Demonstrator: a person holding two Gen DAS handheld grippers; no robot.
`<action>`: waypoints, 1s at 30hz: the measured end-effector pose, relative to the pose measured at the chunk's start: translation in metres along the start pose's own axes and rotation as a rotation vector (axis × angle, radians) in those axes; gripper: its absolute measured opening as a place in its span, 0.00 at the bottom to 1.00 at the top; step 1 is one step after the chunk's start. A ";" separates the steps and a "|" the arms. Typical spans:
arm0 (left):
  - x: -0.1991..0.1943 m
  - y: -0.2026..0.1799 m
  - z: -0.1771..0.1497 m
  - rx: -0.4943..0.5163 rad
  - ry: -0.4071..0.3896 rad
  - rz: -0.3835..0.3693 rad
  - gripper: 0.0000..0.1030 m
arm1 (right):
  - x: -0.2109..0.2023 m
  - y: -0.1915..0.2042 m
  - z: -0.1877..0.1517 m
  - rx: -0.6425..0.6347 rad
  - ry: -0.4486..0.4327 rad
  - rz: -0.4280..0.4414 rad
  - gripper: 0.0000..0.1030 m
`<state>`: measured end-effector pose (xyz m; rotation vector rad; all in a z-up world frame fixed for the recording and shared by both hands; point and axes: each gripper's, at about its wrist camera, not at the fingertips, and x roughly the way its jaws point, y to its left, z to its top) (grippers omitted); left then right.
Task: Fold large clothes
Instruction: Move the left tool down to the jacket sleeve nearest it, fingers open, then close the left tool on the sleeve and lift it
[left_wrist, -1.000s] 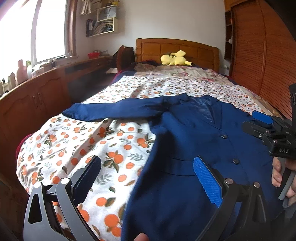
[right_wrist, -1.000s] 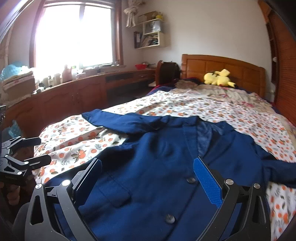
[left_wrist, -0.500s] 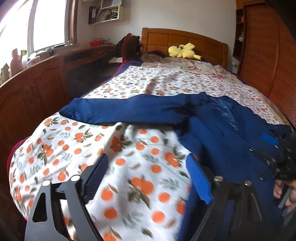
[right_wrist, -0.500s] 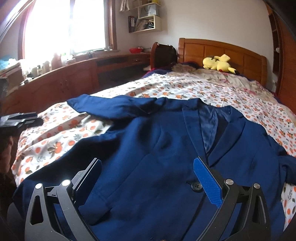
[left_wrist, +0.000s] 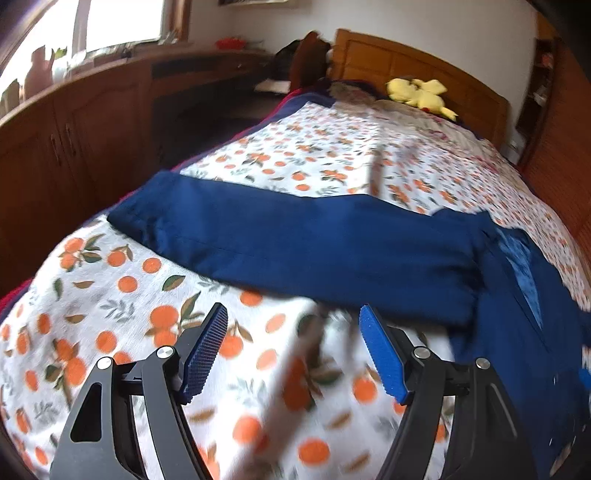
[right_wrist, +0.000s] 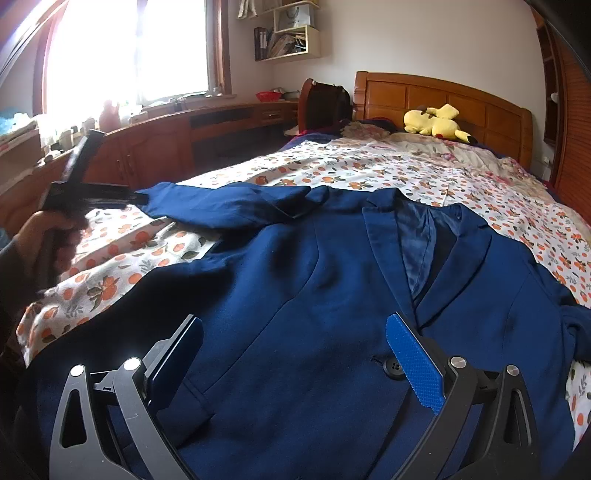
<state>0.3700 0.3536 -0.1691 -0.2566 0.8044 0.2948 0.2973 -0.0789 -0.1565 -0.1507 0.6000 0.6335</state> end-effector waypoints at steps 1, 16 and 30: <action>0.010 0.005 0.005 -0.025 0.013 -0.003 0.73 | 0.000 0.000 0.000 0.000 0.000 0.001 0.93; 0.093 0.051 0.033 -0.321 0.180 -0.010 0.48 | -0.005 -0.004 0.002 0.002 0.017 -0.016 0.93; 0.021 -0.037 0.076 -0.104 0.037 0.045 0.00 | -0.059 -0.031 0.000 0.040 -0.014 -0.079 0.93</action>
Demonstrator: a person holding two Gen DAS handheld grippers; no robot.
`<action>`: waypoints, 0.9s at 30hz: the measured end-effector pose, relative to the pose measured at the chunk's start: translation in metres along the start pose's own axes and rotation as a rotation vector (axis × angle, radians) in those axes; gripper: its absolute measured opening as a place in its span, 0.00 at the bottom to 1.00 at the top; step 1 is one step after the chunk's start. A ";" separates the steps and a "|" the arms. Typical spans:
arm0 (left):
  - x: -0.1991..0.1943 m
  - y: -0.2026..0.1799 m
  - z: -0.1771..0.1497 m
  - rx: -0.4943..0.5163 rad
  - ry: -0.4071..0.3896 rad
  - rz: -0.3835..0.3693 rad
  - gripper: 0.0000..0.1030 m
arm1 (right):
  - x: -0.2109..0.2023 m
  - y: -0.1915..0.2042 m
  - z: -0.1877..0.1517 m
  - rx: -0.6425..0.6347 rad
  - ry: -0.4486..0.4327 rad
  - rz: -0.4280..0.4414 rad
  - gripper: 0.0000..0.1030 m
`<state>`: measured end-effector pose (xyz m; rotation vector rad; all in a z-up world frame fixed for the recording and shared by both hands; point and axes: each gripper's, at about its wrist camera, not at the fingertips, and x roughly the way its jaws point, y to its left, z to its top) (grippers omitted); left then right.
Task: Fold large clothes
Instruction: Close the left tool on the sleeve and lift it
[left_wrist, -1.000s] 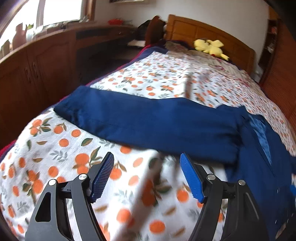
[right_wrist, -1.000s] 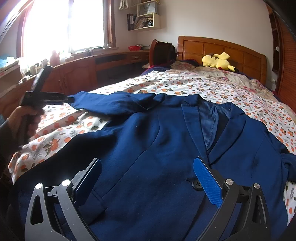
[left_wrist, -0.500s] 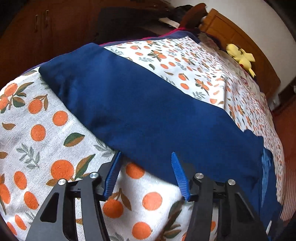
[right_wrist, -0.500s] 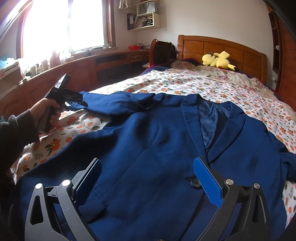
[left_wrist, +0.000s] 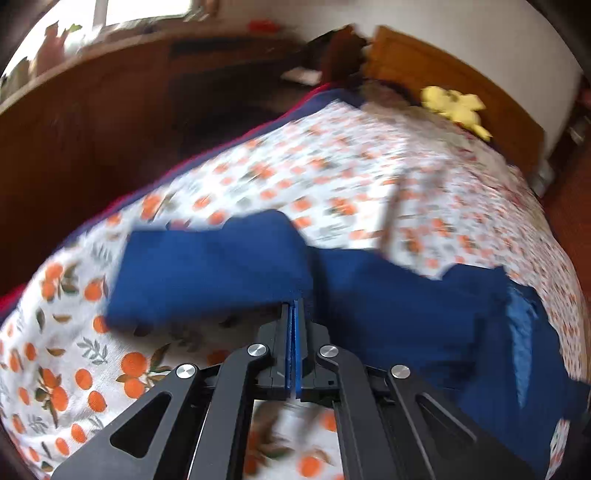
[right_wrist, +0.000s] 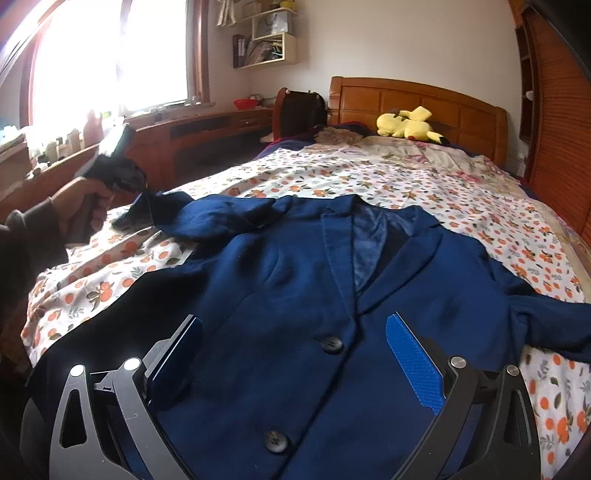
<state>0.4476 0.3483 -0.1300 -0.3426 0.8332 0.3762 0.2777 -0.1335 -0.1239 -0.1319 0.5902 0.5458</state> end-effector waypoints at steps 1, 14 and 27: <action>-0.013 -0.017 0.000 0.037 -0.020 -0.006 0.00 | -0.003 -0.002 0.000 0.005 -0.001 -0.001 0.93; -0.117 -0.187 -0.062 0.391 -0.125 -0.143 0.00 | -0.046 -0.028 -0.011 0.024 -0.025 -0.065 0.93; -0.104 -0.216 -0.146 0.531 -0.038 -0.180 0.10 | -0.042 -0.047 -0.022 0.047 0.014 -0.102 0.93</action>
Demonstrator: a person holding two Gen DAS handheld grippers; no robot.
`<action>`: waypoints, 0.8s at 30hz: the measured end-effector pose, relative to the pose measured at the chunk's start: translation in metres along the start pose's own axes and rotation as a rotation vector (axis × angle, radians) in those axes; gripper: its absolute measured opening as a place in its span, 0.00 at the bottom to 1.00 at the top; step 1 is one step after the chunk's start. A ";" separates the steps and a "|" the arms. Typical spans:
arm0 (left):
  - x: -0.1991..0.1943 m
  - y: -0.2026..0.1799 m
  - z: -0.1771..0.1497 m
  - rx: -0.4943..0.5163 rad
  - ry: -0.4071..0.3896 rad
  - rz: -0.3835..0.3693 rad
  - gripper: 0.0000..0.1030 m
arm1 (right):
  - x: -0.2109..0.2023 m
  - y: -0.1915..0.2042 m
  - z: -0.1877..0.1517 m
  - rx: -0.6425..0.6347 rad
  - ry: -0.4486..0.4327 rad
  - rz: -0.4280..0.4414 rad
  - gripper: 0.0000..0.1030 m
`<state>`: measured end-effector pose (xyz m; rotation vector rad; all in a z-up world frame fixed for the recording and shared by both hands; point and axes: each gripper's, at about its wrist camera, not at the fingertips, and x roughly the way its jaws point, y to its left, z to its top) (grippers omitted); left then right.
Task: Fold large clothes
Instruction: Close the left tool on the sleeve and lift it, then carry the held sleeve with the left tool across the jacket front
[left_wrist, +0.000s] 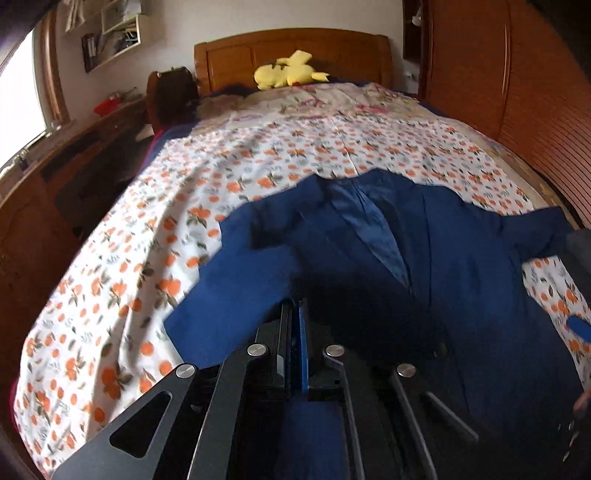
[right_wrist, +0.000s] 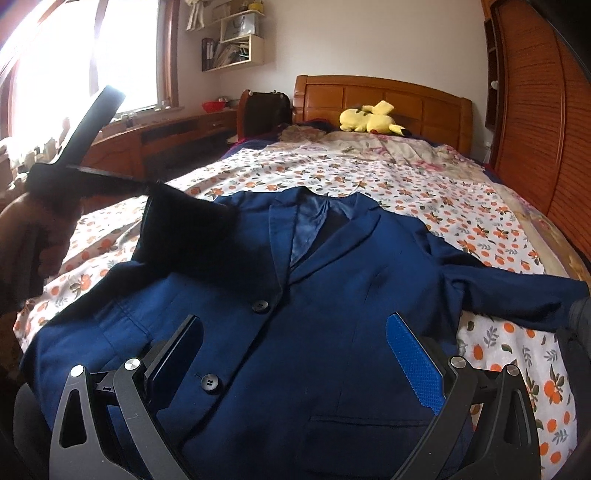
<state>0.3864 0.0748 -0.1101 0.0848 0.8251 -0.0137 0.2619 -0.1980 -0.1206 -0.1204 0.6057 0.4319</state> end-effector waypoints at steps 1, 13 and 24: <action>-0.001 0.000 -0.007 0.001 0.002 -0.005 0.14 | 0.000 0.000 0.000 0.000 0.000 0.001 0.93; -0.009 0.052 -0.056 -0.058 -0.006 0.007 0.60 | 0.009 0.018 -0.002 -0.031 0.016 0.024 0.93; 0.064 0.106 -0.069 -0.138 0.136 0.056 0.60 | 0.020 0.044 -0.010 -0.084 0.043 0.055 0.93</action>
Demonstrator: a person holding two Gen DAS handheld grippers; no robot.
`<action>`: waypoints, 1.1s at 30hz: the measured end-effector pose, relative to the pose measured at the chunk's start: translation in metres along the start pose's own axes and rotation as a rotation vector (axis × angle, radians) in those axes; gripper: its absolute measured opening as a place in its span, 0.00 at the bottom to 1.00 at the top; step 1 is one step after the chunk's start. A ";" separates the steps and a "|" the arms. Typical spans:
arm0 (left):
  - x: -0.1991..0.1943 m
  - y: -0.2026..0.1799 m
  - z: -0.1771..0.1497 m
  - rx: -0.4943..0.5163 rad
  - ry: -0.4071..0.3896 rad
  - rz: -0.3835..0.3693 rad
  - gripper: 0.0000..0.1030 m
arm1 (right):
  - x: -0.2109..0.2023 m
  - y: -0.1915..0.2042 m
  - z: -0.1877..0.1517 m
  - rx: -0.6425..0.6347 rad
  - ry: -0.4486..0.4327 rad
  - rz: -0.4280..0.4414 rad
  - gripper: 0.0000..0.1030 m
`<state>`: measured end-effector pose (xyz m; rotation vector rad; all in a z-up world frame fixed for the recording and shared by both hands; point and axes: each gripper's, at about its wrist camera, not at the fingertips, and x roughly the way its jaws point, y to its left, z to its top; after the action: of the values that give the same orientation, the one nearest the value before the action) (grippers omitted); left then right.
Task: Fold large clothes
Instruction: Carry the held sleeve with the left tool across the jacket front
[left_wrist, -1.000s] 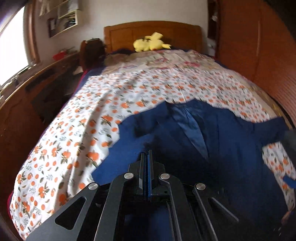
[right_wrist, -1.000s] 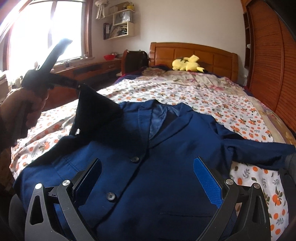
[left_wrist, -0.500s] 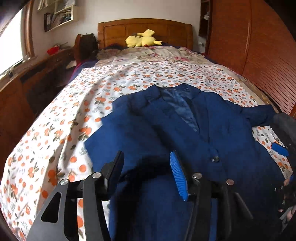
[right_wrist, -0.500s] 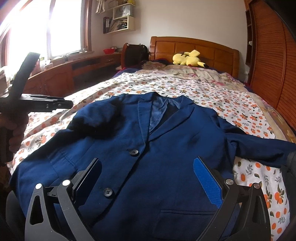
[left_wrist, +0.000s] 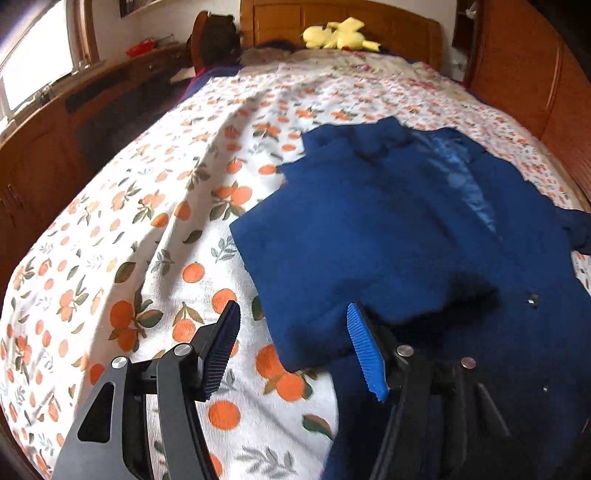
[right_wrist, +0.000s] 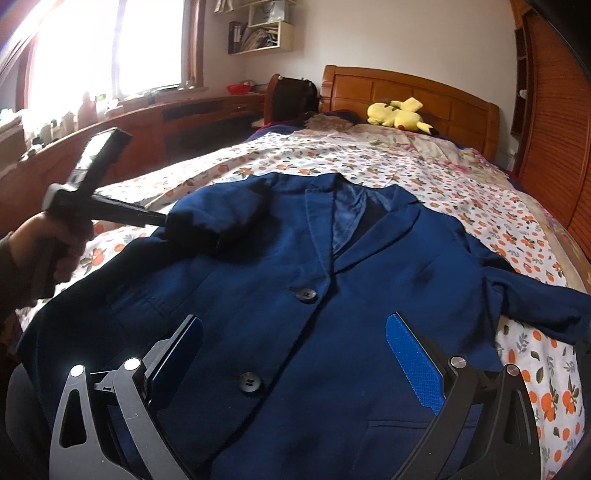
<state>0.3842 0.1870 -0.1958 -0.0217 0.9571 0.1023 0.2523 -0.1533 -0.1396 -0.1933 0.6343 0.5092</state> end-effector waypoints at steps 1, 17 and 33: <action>0.006 0.001 0.001 -0.004 0.010 -0.002 0.60 | 0.000 0.002 -0.001 -0.003 0.001 0.003 0.93; 0.017 -0.009 0.009 -0.008 0.047 -0.029 0.00 | -0.001 0.006 0.015 0.003 -0.025 0.034 0.93; -0.001 -0.014 0.013 -0.005 0.005 0.058 0.61 | -0.011 -0.001 0.007 0.002 -0.026 0.004 0.93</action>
<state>0.3959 0.1742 -0.1876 0.0009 0.9627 0.1584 0.2491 -0.1561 -0.1278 -0.1830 0.6100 0.5140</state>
